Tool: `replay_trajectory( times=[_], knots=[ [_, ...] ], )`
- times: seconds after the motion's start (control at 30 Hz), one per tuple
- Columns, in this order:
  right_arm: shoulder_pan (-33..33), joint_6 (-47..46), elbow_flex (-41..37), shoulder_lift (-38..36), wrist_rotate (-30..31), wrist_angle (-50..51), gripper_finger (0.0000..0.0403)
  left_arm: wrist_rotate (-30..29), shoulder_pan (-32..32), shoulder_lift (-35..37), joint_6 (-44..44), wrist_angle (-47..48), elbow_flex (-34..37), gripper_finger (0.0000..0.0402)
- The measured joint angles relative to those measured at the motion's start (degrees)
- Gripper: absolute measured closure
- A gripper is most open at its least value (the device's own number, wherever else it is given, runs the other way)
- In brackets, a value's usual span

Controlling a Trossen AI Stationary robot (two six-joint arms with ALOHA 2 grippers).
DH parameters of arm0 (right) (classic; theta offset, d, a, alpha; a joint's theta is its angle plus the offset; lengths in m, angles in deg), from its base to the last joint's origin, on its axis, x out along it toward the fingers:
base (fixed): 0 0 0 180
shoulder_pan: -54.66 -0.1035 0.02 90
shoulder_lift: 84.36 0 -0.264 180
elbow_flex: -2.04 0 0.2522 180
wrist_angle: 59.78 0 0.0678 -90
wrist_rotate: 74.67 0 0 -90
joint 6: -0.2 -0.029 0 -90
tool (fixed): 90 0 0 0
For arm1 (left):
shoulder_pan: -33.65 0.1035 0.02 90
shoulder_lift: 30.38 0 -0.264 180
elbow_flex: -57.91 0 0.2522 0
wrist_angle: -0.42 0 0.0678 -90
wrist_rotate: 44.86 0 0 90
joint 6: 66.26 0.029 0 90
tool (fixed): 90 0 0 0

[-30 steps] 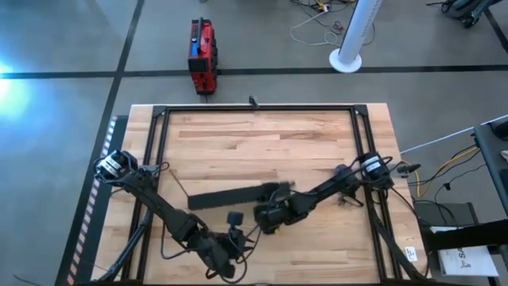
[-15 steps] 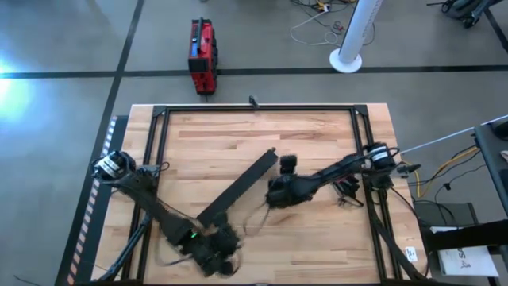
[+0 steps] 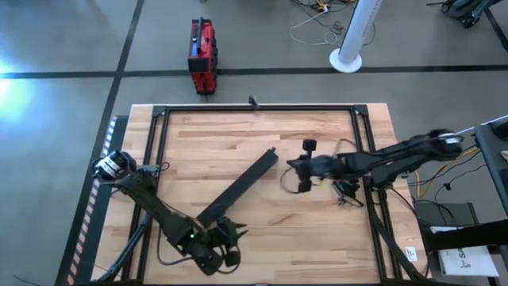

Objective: Ziptie cables
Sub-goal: Return to Home Position

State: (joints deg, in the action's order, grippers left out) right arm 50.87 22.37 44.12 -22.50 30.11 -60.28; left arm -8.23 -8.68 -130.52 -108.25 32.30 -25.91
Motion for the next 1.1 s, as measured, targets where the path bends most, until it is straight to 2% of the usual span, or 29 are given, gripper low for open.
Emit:
replay_trajectory(
  times=[0.13,0.3,0.47,0.57,0.73,0.9,1.0,1.1],
  knots=[
    [0.9,0.9,-5.3,-7.0,-4.8,-2.7,0.0402,-3.1,1.5,-0.1,6.1,-0.5,0.0,0.0342],
    [0.9,0.6,-10.5,-16.3,-4.4,-3.0,0.0403,-2.4,5.1,0.0,20.3,-5.6,0.0,0.0342],
    [0.9,-2.2,-15.5,-27.0,-4.3,-2.4,0.0403,7.0,12.5,0.0,30.9,-9.5,0.0,0.0348],
    [0.9,-3.8,-18.8,-34.5,-4.6,-2.0,0.0403,10.4,17.2,0.0,32.8,-9.7,0.1,0.0359],
    [0.8,-9.4,-23.4,-47.8,-5.0,0.7,0.0403,10.8,22.8,0.0,35.4,-9.6,0.1,0.0378],
    [0.7,-15.7,-27.3,-59.6,-11.3,5.7,0.0403,11.0,24.9,0.0,38.8,-10.1,1.0,0.0381],
    [0.7,-19.4,-27.6,-61.8,-16.2,9.9,0.0403,12.8,25.1,0.0,41.9,-15.5,3.8,0.0381],
    [0.7,-23.0,-27.6,-60.8,-16.7,11.8,0.0403,18.0,25.1,0.0,46.7,-26.6,8.5,0.0381]
  ],
)
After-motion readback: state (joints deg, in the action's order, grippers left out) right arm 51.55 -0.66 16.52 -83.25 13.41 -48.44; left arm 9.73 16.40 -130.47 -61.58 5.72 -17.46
